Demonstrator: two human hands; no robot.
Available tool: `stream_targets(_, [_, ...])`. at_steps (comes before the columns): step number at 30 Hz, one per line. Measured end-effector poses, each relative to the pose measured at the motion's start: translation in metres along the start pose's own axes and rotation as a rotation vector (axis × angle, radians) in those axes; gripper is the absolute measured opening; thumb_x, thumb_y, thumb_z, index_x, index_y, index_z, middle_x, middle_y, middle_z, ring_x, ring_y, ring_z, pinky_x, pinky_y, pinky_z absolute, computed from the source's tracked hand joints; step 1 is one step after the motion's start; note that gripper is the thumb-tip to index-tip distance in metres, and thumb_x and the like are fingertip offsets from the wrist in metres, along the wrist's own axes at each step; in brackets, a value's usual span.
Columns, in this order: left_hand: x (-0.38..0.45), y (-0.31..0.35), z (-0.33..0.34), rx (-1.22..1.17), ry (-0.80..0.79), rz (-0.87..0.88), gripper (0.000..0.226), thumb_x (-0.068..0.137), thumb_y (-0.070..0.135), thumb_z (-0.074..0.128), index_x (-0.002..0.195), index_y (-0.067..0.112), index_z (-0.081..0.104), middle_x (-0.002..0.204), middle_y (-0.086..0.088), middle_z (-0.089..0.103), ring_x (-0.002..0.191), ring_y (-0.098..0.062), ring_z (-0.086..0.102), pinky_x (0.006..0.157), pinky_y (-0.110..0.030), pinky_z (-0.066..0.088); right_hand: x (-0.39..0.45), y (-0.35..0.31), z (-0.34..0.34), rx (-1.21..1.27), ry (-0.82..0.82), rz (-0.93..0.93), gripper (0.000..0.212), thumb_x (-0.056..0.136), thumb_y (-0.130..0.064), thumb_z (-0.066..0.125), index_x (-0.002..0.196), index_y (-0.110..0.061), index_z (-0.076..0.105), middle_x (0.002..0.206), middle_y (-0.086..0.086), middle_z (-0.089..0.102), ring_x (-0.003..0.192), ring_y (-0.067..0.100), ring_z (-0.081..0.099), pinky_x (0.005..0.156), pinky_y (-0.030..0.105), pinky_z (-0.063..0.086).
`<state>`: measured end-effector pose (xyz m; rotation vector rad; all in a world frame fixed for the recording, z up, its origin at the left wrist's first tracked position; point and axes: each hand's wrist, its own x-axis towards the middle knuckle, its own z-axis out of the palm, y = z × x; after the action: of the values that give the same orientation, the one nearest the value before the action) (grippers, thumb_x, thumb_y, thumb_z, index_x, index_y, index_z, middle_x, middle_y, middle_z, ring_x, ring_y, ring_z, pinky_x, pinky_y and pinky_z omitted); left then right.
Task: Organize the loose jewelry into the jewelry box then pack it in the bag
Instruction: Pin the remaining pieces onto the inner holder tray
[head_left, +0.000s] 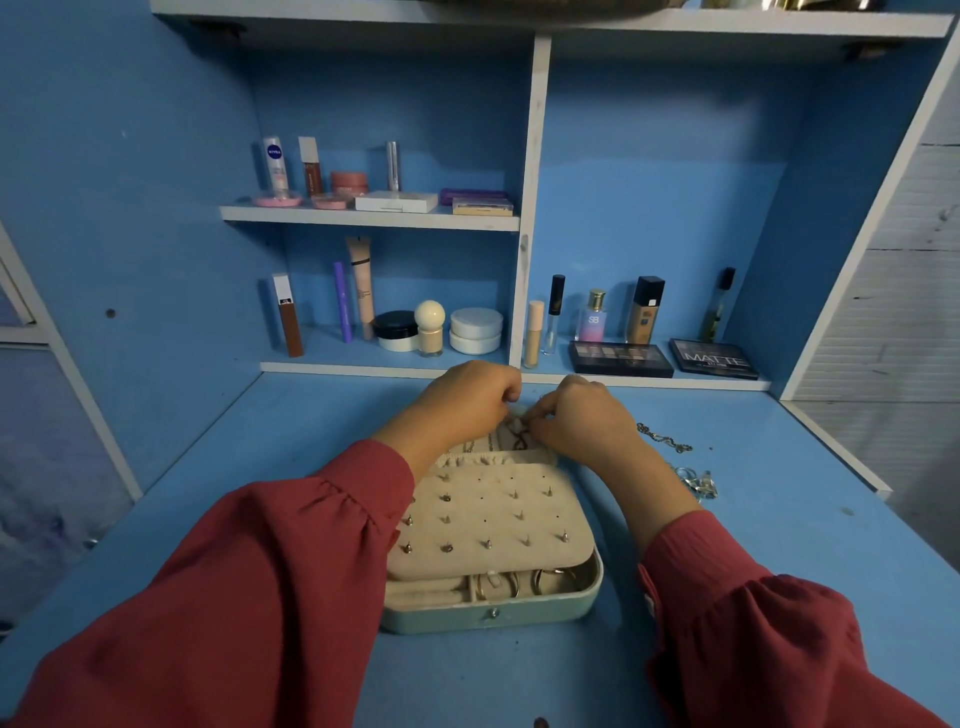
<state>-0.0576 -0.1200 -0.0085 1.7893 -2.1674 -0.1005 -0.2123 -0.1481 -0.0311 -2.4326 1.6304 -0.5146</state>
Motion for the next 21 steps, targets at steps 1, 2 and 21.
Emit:
stream_targets(1, [-0.002, -0.003, -0.004, -0.041, 0.003, -0.013, 0.013, 0.09, 0.012, 0.056, 0.099, 0.019, 0.062, 0.098, 0.002, 0.062, 0.09, -0.018, 0.058, 0.081, -0.036, 0.051, 0.001, 0.001, 0.0, 0.0, 0.015, 0.006, 0.023, 0.087, -0.032, 0.055, 0.097, -0.03, 0.075, 0.108, 0.0, 0.056, 0.106, 0.021, 0.05, 0.081, 0.033, 0.049])
stream_targets(2, [-0.004, -0.007, -0.007, -0.102, 0.018, -0.03, 0.011, 0.089, 0.014, 0.059, 0.098, 0.019, 0.064, 0.096, 0.004, 0.062, 0.09, -0.016, 0.059, 0.082, -0.033, 0.051, 0.002, 0.002, 0.0, 0.007, 0.033, 0.013, 0.025, 0.086, -0.032, 0.053, 0.093, -0.027, 0.076, 0.105, -0.001, 0.058, 0.104, 0.021, 0.052, 0.079, 0.033, 0.051])
stream_targets(21, [-0.055, -0.049, 0.01, -0.397, 0.336, -0.311, 0.01, 0.086, 0.015, 0.066, 0.093, 0.022, 0.069, 0.107, 0.001, 0.064, 0.11, -0.02, 0.053, 0.097, -0.039, 0.044, -0.007, 0.002, -0.016, 0.306, -0.113, -0.139, 0.028, 0.086, -0.032, 0.065, 0.08, -0.007, 0.075, 0.094, 0.025, 0.064, 0.091, 0.04, 0.061, 0.079, 0.051, 0.051])
